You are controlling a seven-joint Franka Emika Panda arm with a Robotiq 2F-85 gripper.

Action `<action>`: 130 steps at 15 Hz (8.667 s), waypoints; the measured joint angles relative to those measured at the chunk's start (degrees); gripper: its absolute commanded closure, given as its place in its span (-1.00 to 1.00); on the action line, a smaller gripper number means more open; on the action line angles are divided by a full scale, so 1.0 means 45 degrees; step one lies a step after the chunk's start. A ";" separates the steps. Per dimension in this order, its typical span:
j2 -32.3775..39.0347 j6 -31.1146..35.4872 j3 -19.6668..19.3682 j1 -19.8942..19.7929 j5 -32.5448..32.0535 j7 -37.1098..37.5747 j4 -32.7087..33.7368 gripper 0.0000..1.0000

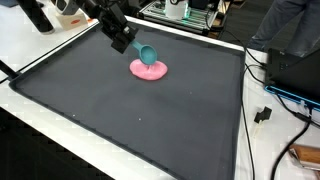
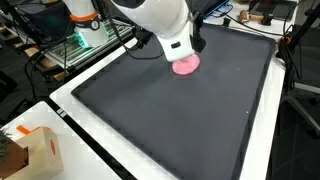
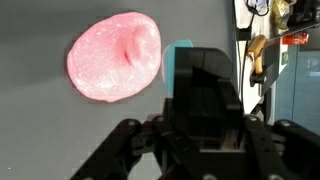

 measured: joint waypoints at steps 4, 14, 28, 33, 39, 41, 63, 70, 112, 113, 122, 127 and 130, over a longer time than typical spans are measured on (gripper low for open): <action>0.0174 -0.0265 -0.0040 -0.0081 0.0173 -0.0331 0.0000 0.50; 0.0355 -0.0249 -0.0096 -0.0012 0.0141 -0.0290 0.0001 0.50; -0.0521 0.1161 -0.0168 0.1008 -0.2407 0.1721 -0.0006 0.50; -0.1287 0.1607 -0.0136 0.1654 -0.4250 0.3337 -0.0017 0.50; -0.2295 0.2230 -0.0036 0.2499 -0.6787 0.5946 -0.0083 0.50; -0.2566 0.2339 -0.0015 0.2752 -0.7621 0.6913 -0.0093 0.50; -0.3930 0.2156 0.0594 0.3884 -1.0552 1.2092 -0.0358 0.50; -0.3873 0.2092 0.0628 0.3909 -1.0712 1.2216 -0.0309 0.00; 0.1341 -0.1321 -0.0252 -0.0316 -0.1788 -0.2070 0.1790 0.50; 0.1506 -0.1322 -0.0244 -0.0354 -0.1715 -0.2070 0.1901 0.50; 0.2578 -0.1328 -0.0219 -0.0473 -0.1617 -0.2048 0.2728 0.50; 0.2716 -0.1317 -0.0223 -0.0475 -0.1618 -0.1934 0.2817 0.50; 0.2766 -0.1216 -0.0238 -0.0473 -0.1640 -0.1682 0.2820 0.50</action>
